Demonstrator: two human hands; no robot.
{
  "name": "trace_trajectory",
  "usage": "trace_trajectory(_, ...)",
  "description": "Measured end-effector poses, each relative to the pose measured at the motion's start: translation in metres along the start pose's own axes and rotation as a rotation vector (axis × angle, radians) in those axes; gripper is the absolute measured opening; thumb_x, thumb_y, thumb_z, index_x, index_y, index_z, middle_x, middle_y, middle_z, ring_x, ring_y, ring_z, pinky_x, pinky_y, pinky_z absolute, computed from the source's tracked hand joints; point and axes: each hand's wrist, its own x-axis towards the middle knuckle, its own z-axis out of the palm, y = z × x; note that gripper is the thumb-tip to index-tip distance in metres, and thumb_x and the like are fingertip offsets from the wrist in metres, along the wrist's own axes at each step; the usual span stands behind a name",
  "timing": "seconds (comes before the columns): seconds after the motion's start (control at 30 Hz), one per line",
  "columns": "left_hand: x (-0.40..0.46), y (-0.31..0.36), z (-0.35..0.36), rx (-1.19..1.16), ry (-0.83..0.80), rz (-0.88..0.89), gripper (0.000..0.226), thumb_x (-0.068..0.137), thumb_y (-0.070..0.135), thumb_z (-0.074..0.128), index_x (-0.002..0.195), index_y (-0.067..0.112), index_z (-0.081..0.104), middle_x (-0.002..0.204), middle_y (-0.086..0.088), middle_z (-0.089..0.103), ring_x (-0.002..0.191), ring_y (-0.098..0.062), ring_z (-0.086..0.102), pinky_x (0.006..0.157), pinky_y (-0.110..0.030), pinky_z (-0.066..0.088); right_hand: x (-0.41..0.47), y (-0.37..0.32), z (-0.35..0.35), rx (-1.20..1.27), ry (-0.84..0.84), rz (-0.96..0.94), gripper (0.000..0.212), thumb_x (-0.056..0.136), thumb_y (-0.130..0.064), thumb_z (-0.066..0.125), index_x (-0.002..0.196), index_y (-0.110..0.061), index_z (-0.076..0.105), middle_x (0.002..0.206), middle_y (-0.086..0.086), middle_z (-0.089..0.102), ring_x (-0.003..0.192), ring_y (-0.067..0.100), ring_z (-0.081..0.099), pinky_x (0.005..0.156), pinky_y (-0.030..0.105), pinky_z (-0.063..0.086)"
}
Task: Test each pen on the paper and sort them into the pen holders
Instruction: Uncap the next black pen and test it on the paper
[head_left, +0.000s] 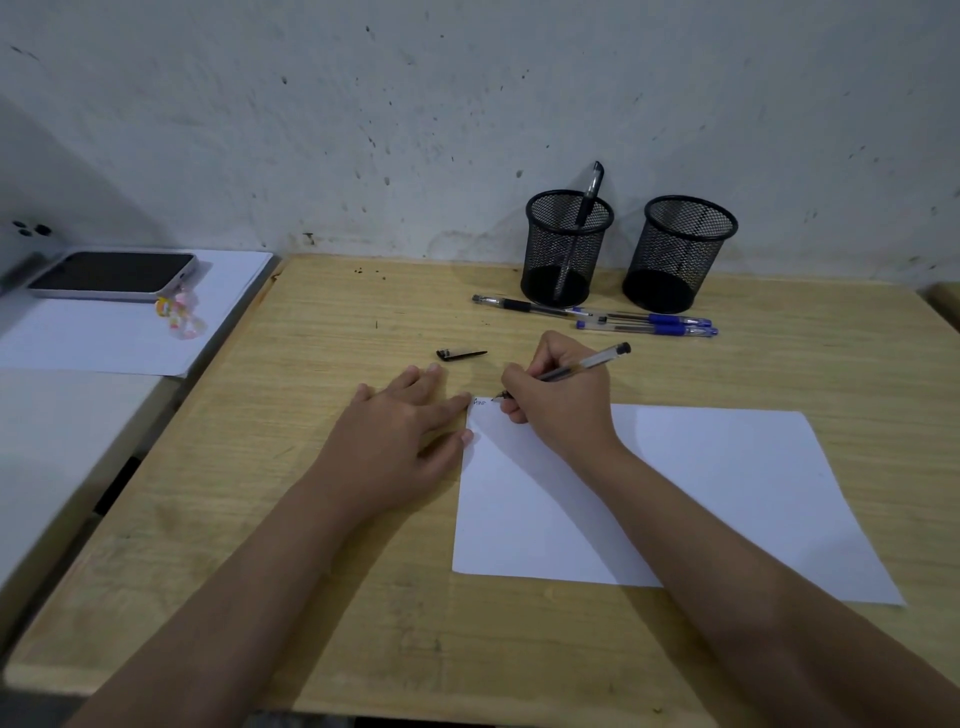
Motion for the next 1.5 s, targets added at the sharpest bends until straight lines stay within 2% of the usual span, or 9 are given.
trace_trajectory(0.13,0.0009,0.0011,-0.0008,0.020,-0.007,0.004,0.069,0.077,0.062,0.019,0.135,0.034,0.044,0.152,-0.003,0.029,0.142,-0.021,0.023,0.107,-0.057,0.024,0.0004,-0.0006,-0.0014,-0.002,-0.029,0.009,0.025,0.077,0.006,0.061,0.062,-0.003,0.043,0.055,0.022,0.055,0.048,0.028,0.063,0.040,0.026,0.047)
trace_trajectory(0.23,0.0011,0.0019,-0.0011,0.025,-0.006,0.007,0.069,0.077,0.062,0.019,0.135,0.033,0.045,0.152,-0.004,0.030,0.141,-0.022,0.024,0.106,-0.058,0.024,0.0006,0.0001,-0.0009,-0.005,-0.008,0.016,0.026,0.077,0.006,0.060,0.061,-0.005,0.042,0.055,0.021,0.055,0.049,0.028,0.064,0.041,0.028,0.048)
trace_trajectory(0.57,0.0005,0.0042,-0.0029,0.035,-0.021,-0.006,0.071,0.076,0.063,0.016,0.136,0.035,0.043,0.153,-0.002,0.028,0.142,-0.020,0.021,0.107,-0.057,0.023,-0.0001,-0.0003,-0.0005,-0.024,0.000,-0.001,0.025,0.076,0.004,0.062,0.062,-0.003,0.043,0.060,0.035,0.056,0.050,0.032,0.065,0.041,0.028,0.048)
trace_trajectory(0.67,0.0006,0.0039,-0.0025,0.032,-0.015,0.000,0.070,0.077,0.062,0.018,0.135,0.034,0.045,0.152,-0.003,0.030,0.142,-0.021,0.023,0.106,-0.059,0.024,-0.0002,-0.0009,-0.0011,-0.022,0.015,-0.006,0.024,0.076,0.005,0.062,0.062,-0.002,0.044,0.058,0.031,0.055,0.052,0.036,0.065,0.040,0.027,0.047)
trace_trajectory(0.8,0.0000,0.0046,-0.0027,0.021,-0.010,0.001,0.070,0.077,0.062,0.019,0.134,0.033,0.046,0.152,-0.004,0.031,0.141,-0.022,0.024,0.106,-0.060,0.024,0.0005,-0.0013,-0.0017,-0.014,0.006,0.014,0.026,0.075,0.006,0.061,0.061,-0.004,0.042,0.053,0.023,0.052,0.047,0.030,0.063,0.039,0.027,0.047)
trace_trajectory(0.97,-0.0002,0.0040,-0.0031,0.025,-0.022,-0.008,0.071,0.077,0.063,0.017,0.135,0.034,0.044,0.153,-0.002,0.028,0.142,-0.021,0.022,0.107,-0.059,0.023,0.0013,-0.0021,-0.0009,-0.020,0.032,0.028,0.024,0.075,0.008,0.060,0.062,-0.003,0.043,0.053,0.023,0.051,0.046,0.028,0.061,0.039,0.027,0.046)
trace_trajectory(1.13,0.0001,0.0045,-0.0037,0.038,-0.028,-0.007,0.071,0.076,0.063,0.016,0.136,0.035,0.042,0.153,-0.001,0.027,0.142,-0.021,0.021,0.107,-0.058,0.023,-0.0004,-0.0035,-0.0018,-0.034,0.044,0.023,0.021,0.075,0.007,0.060,0.063,-0.001,0.044,0.058,0.035,0.052,0.048,0.033,0.061,0.039,0.027,0.046)
trace_trajectory(1.4,0.0001,0.0054,-0.0043,0.045,-0.029,-0.005,0.071,0.076,0.063,0.016,0.136,0.035,0.043,0.153,-0.001,0.028,0.142,-0.021,0.021,0.107,-0.058,0.024,0.0005,-0.0043,-0.0031,-0.037,0.070,0.058,0.027,0.076,0.006,0.060,0.061,-0.007,0.041,0.055,0.022,0.051,0.046,0.028,0.063,0.039,0.025,0.047)
trace_trajectory(1.5,0.0001,0.0051,-0.0049,0.040,-0.032,0.001,0.071,0.076,0.063,0.016,0.135,0.035,0.044,0.153,-0.001,0.028,0.142,-0.020,0.021,0.106,-0.057,0.025,0.0022,-0.0071,-0.0065,0.094,0.153,0.138,0.031,0.078,0.003,0.059,0.059,-0.012,0.040,0.054,0.018,0.054,0.042,0.020,0.062,0.038,0.023,0.046)
